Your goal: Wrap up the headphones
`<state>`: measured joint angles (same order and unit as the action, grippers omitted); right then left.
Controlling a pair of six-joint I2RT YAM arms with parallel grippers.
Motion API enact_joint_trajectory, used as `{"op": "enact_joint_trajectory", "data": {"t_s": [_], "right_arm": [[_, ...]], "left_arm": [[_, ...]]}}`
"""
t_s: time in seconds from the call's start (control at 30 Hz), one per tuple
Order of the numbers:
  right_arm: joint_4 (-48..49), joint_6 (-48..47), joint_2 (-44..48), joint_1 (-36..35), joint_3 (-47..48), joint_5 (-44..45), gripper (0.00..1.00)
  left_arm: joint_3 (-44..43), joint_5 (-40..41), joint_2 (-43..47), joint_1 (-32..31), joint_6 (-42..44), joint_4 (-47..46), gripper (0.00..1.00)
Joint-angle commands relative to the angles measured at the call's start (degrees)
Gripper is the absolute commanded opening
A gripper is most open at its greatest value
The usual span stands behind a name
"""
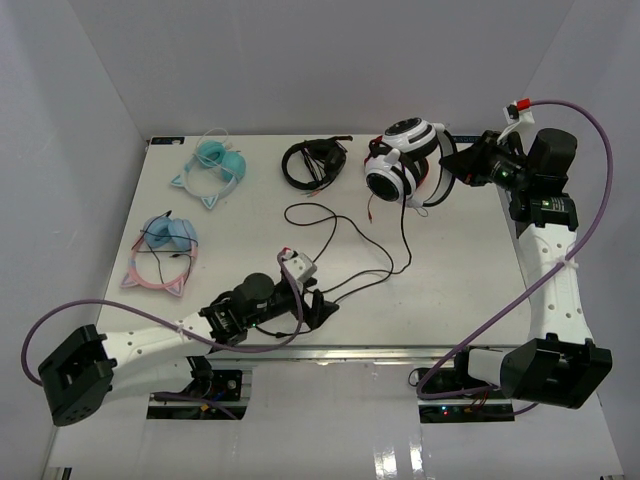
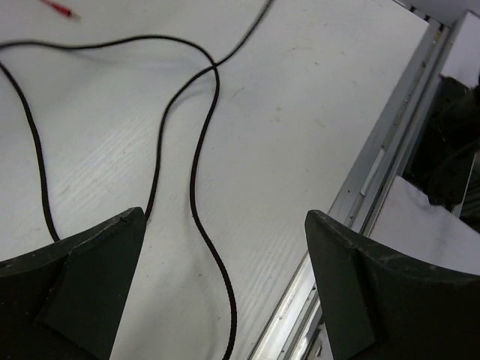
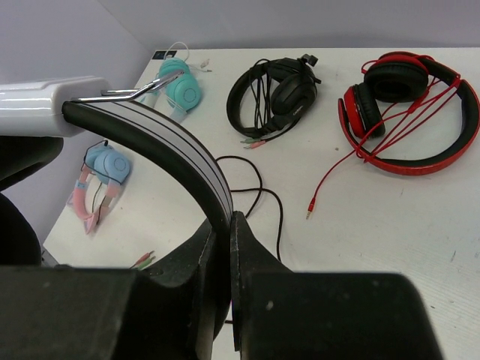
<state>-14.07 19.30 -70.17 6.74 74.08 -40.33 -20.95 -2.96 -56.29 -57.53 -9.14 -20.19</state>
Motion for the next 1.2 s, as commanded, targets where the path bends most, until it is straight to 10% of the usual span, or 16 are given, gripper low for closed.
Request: {"op": "enact_joint_trajectory", "data": {"t_s": [0.0,0.07,0.37,0.97,1.17], "right_arm": [[3.68,1.15,2.81,0.11,1.32,-3.32,0.08],[3.80,0.85,2.87,0.04,0.77,-3.95,0.08],[5.34,1.59,2.65,0.02,3.89,-12.11,0.08],[3.23,13.62,1.55,0.40,13.72,-10.05,0.08],[4.30,15.23,2.28,0.58,13.43,-11.40,0.08]], "left_arm": [[-4.98,4.11,-6.47,2.13,-25.25,-5.76,0.98],[-9.13,-0.56,-9.22,2.09,-24.65,-7.82,0.97],[-12.23,-20.76,-20.43,2.84,32.52,-5.07,0.96],[-22.96,-24.35,-39.74,4.85,44.50,-6.89,0.87],[-23.11,-22.52,-42.84,5.88,42.21,-8.98,0.68]]}}
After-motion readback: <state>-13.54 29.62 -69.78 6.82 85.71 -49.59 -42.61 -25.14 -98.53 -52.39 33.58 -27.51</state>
